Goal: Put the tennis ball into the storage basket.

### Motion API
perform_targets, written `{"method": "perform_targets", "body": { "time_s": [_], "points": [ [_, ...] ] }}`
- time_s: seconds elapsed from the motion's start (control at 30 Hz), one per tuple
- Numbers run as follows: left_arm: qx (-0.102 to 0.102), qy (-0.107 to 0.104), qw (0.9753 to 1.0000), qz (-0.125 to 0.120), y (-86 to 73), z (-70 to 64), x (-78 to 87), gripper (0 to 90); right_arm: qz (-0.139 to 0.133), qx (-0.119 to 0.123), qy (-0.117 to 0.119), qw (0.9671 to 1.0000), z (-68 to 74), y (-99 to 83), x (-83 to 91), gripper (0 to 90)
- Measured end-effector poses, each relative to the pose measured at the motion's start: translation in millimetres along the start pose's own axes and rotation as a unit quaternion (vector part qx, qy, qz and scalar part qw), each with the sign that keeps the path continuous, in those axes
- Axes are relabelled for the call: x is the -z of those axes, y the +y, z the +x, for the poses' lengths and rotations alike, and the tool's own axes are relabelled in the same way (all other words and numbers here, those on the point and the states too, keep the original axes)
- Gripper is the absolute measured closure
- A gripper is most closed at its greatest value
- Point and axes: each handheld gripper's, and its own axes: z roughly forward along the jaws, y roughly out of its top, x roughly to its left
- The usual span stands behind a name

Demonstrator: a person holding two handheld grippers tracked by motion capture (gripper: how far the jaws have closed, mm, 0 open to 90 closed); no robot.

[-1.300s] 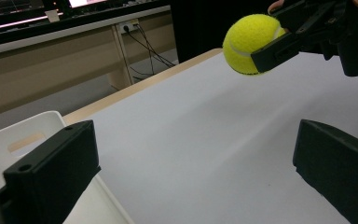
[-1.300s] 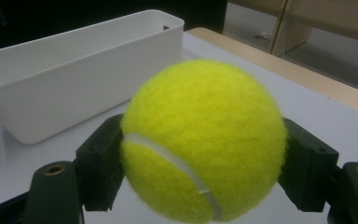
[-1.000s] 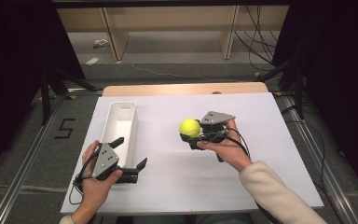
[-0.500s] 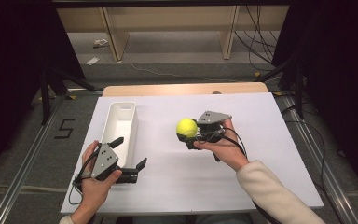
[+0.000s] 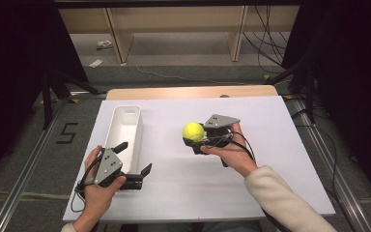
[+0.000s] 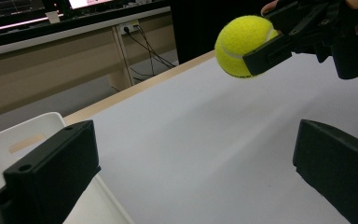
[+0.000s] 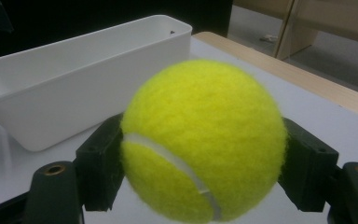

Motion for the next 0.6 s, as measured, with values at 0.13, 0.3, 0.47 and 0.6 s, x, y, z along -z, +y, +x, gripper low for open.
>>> {"method": "perform_targets", "body": {
  "time_s": [0.13,0.3,0.47,0.6],
  "points": [
    [0.0,0.0,1.0,0.0,0.0,0.4,0.2,0.0,-0.001,0.0,0.003,1.0,0.8,0.5,-1.4,26.8],
    [0.001,0.0,1.0,-0.001,0.1,-0.1,0.2,0.0,0.0,0.001,0.004,1.0,1.7,1.7,-2.2,26.8],
    [0.001,0.0,1.0,-0.001,0.2,-0.2,0.3,0.0,0.002,0.001,0.006,1.0,2.6,1.7,-3.1,26.8],
    [0.0,0.0,1.0,0.0,0.0,0.0,0.2,0.0,0.002,0.001,0.005,1.0,2.8,1.8,-4.1,26.8]
  ]
}}
